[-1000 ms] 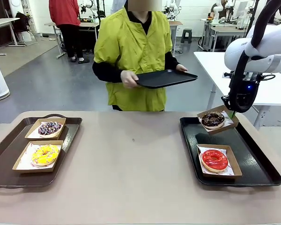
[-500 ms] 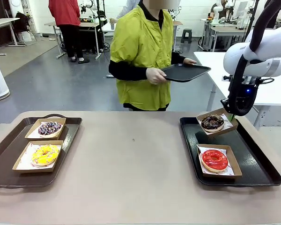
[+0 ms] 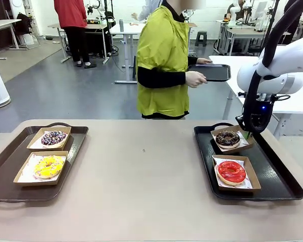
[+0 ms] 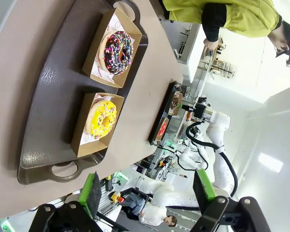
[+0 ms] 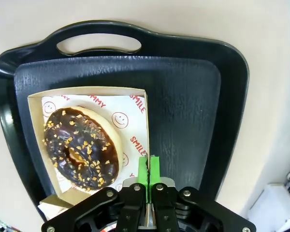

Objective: Individually package the donuts and arrange them on the tray.
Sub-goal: Place the picked Paper togo box on the Handle tray.

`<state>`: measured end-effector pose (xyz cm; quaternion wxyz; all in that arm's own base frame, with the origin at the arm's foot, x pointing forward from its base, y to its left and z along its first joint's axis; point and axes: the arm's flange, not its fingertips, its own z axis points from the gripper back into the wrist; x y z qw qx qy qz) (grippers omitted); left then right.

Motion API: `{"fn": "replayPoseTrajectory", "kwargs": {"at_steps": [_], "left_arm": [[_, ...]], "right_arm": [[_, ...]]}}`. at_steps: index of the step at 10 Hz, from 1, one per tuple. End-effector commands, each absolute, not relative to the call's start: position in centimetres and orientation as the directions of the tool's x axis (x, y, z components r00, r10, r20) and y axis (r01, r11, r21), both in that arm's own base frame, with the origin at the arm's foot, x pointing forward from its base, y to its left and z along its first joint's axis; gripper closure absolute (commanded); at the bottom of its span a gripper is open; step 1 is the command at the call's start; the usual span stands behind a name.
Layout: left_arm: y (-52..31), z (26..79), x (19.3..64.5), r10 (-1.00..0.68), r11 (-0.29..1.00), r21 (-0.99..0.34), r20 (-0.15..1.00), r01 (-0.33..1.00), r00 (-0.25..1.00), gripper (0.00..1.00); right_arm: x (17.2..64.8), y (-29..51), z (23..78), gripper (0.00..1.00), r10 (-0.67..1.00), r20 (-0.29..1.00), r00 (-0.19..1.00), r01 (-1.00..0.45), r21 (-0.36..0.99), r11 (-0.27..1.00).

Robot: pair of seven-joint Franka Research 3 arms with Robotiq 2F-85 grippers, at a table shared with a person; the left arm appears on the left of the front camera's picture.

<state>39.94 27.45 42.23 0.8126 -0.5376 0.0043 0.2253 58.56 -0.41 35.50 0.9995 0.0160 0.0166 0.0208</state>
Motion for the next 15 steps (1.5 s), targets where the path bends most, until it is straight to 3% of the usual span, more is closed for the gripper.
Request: {"fn": "replayPoseTrajectory", "kwargs": {"at_steps": [1,2,4,5,7,10,13,15], "left_arm": [[27.5,42.5,39.7,0.361,0.326,-0.87,-0.246,-0.369,0.899,0.0],[27.5,42.5,39.7,0.361,0.326,-0.87,-0.246,-0.369,0.899,0.0],[27.5,42.5,39.7,0.361,0.326,-0.87,-0.246,-0.369,0.899,0.0],[27.5,42.5,39.7,0.361,0.326,-0.87,-0.246,-0.369,0.899,0.0],[27.5,42.5,39.7,0.361,0.326,-0.87,-0.246,-0.369,0.899,0.0],[27.5,42.5,39.7,0.361,0.326,-0.87,-0.246,-0.369,0.899,0.0],[27.5,42.5,39.7,0.361,0.326,-0.87,-0.246,-0.369,0.899,0.0],[27.5,42.5,39.7,0.361,0.326,-0.87,-0.246,-0.369,0.899,0.0]], "right_arm": [[58.6,-0.4,35.9,0.39,0.031,-0.019,0.999,-0.03,0.048,0.998],[58.5,-0.3,36.2,0.0,0.031,-0.014,0.999,-0.03,0.048,0.998],[58.4,-0.5,36.5,0.0,0.023,-0.013,1.0,-0.022,0.057,0.998],[58.4,-0.4,36.5,0.15,0.021,-0.016,1.0,-0.02,0.063,0.998],[58.3,-0.6,36.8,0.0,0.021,-0.018,1.0,-0.019,0.077,0.997],[57.1,-1.4,38.2,0.0,0.04,-0.019,0.999,-0.037,0.128,0.991],[52.3,-5.6,43.4,0.0,0.06,0.029,0.998,-0.067,0.355,0.933],[48.5,-11.3,46.4,0.0,0.046,0.081,0.996,-0.085,0.591,0.802]]}}
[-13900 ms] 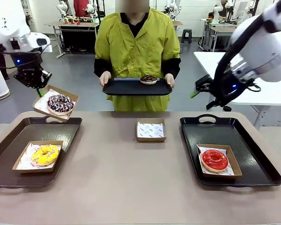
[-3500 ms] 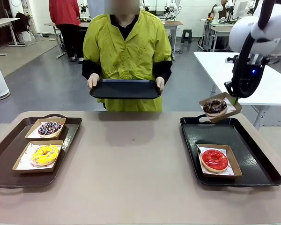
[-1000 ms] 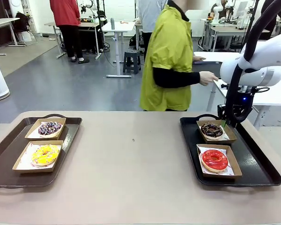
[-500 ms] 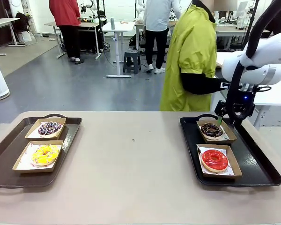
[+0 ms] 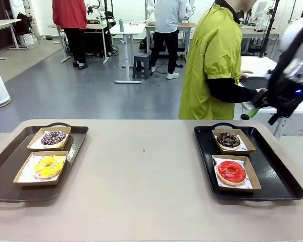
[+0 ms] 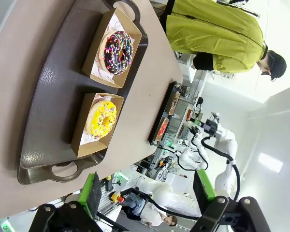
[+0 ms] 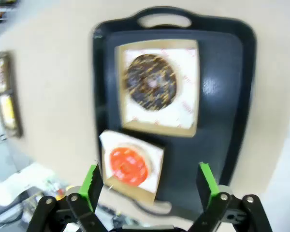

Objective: Individually package the donuts and arrange them on the tray.
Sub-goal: Place the picked Paper togo box on the Handle tray.

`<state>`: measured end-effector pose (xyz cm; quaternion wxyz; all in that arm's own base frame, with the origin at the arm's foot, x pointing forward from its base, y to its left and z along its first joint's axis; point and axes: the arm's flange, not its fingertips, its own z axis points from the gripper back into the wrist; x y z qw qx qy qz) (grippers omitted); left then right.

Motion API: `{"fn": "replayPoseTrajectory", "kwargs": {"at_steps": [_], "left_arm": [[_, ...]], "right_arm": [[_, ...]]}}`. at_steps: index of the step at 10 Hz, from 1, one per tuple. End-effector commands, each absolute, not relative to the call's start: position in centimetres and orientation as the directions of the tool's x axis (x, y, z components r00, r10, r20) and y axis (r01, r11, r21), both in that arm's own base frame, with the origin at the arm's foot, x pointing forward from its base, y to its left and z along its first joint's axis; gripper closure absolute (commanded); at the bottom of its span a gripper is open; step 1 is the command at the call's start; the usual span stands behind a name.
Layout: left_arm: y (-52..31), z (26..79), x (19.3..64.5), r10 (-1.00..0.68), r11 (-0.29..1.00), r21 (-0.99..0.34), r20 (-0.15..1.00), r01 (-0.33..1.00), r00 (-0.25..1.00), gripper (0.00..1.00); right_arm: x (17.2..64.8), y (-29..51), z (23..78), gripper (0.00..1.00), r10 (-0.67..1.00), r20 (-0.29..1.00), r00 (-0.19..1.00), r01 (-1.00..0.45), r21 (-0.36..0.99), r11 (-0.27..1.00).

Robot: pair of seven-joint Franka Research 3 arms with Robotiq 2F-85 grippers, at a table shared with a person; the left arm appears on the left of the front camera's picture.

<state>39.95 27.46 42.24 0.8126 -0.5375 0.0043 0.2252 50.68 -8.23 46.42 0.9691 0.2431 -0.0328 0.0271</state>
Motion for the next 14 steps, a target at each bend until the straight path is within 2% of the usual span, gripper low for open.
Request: {"fn": "replayPoseTrajectory", "kwargs": {"at_steps": [1,4,7,10,11,14], "left_arm": [[27.5,42.5,39.7,0.361,0.326,-0.87,-0.246,-0.369,0.899,0.0],[27.5,42.5,39.7,0.361,0.326,-0.87,-0.246,-0.369,0.899,0.0],[27.5,42.5,39.7,0.361,0.326,-0.87,-0.246,-0.369,0.899,0.0],[27.5,42.5,39.7,0.361,0.326,-0.87,-0.246,-0.369,0.899,0.0],[27.5,42.5,39.7,0.361,0.326,-0.87,-0.246,-0.369,0.899,0.0],[27.5,42.5,39.7,0.361,0.326,-0.87,-0.246,-0.369,0.899,0.0]], "right_arm": [[46.9,-14.1,47.0,0.0,0.03,0.113,0.993,-0.099,0.688,0.719],[43.6,-21.9,44.3,0.0,-0.039,0.109,0.993,-0.075,0.863,0.5],[42.7,-27.1,39.0,0.0,-0.077,0.067,0.995,-0.032,0.924,0.381],[44.1,-27.7,35.6,0.0,-0.094,0.112,0.989,-0.07,0.926,0.372],[42.0,-27.7,35.8,0.0,-0.092,0.047,0.995,-0.009,0.926,0.377],[42.0,-27.7,35.8,0.0,-0.092,0.047,0.995,-0.009,0.926,0.377]]}}
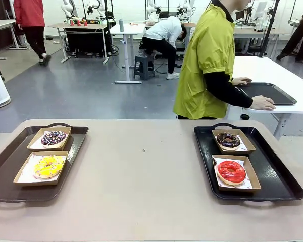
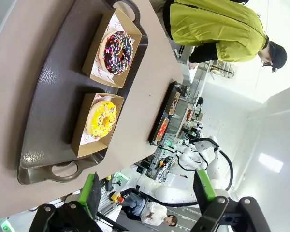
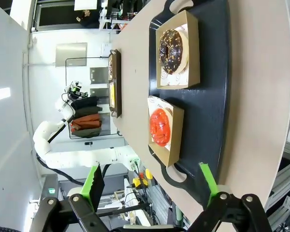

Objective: Individually package the donuts and arrange them on the tray.
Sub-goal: Place the picked Paper togo box on the Handle tray.

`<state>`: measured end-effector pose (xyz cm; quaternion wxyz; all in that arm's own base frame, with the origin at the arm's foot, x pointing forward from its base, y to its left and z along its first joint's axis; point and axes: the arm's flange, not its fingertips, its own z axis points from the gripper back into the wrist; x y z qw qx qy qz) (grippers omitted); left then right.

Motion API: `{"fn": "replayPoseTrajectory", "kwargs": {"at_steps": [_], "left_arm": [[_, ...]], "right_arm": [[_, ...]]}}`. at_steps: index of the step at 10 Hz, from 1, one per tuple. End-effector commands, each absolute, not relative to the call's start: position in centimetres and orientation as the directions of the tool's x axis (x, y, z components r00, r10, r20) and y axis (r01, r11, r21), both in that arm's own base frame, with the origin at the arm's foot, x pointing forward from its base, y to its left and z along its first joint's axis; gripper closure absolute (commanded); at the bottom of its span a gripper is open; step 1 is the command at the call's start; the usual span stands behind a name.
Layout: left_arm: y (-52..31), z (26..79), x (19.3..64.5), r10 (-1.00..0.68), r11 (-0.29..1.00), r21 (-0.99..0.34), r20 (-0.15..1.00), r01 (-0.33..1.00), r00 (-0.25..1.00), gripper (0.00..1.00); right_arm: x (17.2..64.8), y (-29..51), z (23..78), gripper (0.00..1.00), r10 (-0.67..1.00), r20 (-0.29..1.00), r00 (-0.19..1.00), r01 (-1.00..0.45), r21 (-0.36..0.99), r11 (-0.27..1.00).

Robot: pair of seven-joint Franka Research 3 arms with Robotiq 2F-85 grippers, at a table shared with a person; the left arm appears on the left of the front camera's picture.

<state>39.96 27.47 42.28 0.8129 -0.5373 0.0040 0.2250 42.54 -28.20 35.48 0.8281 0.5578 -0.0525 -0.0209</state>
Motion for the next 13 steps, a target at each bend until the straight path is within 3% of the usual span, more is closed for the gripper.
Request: {"fn": "replayPoseTrajectory", "kwargs": {"at_steps": [1,13], "left_arm": [[27.49,42.51,39.68,0.361,0.326,-0.87,-0.246,-0.369,0.899,0.0],[27.49,42.51,39.68,0.361,0.326,-0.87,-0.246,-0.369,0.899,0.0]], "right_arm": [[41.97,-27.72,35.76,0.0,-0.092,0.047,0.995,-0.009,0.926,0.377],[41.97,-27.72,35.76,0.0,-0.092,0.047,0.995,-0.009,0.926,0.377]]}}
